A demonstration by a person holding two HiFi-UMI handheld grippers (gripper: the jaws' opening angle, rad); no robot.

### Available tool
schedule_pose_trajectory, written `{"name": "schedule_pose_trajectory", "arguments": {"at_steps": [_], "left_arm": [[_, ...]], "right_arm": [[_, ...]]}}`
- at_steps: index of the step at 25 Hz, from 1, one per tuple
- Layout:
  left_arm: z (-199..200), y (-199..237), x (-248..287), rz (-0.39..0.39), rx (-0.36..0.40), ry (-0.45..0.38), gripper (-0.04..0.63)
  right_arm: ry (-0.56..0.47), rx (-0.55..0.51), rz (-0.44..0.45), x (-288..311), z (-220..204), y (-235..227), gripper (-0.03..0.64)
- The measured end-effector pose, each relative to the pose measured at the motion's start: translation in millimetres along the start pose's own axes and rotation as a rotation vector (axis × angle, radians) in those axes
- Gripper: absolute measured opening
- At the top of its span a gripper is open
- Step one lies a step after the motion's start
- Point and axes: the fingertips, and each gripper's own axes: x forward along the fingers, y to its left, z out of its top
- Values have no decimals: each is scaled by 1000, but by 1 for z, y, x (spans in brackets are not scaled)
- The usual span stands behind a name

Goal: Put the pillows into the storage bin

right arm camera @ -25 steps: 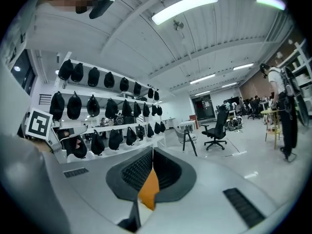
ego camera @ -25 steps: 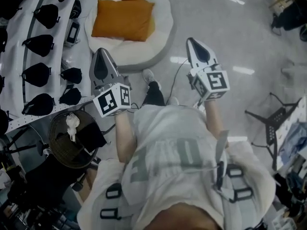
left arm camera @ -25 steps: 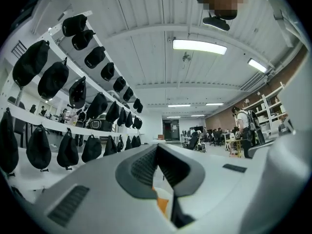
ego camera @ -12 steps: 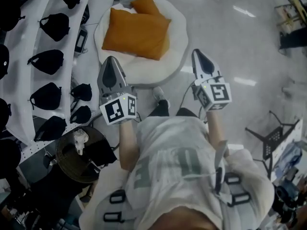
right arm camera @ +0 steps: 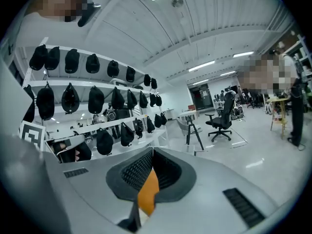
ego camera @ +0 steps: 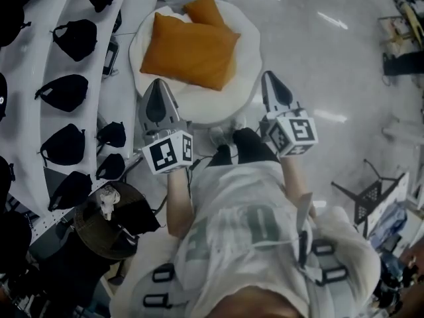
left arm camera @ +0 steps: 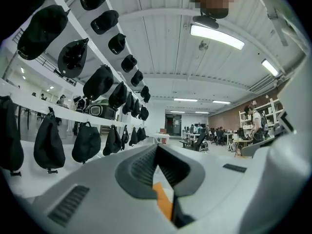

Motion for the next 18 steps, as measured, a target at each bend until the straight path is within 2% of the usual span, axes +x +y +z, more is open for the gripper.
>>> {"name": "schedule_pose_trajectory", "arguments": {"at_steps": [3,7,13,18], "left_arm": [[4,10,1,36,-25,-13,8],[13,19,5,73,-18,-35,8],[23,15,19,105,-35,-69,8],[18,4,34,122,-20,-43,9]], "right_arm": [[12,-16,8,10,-3,-2,9],[-2,-32,24,27,5,-3,9],[-22,-33,36,46,19,-14,9],[-13,-16,48,57,12,-39,9]]}}
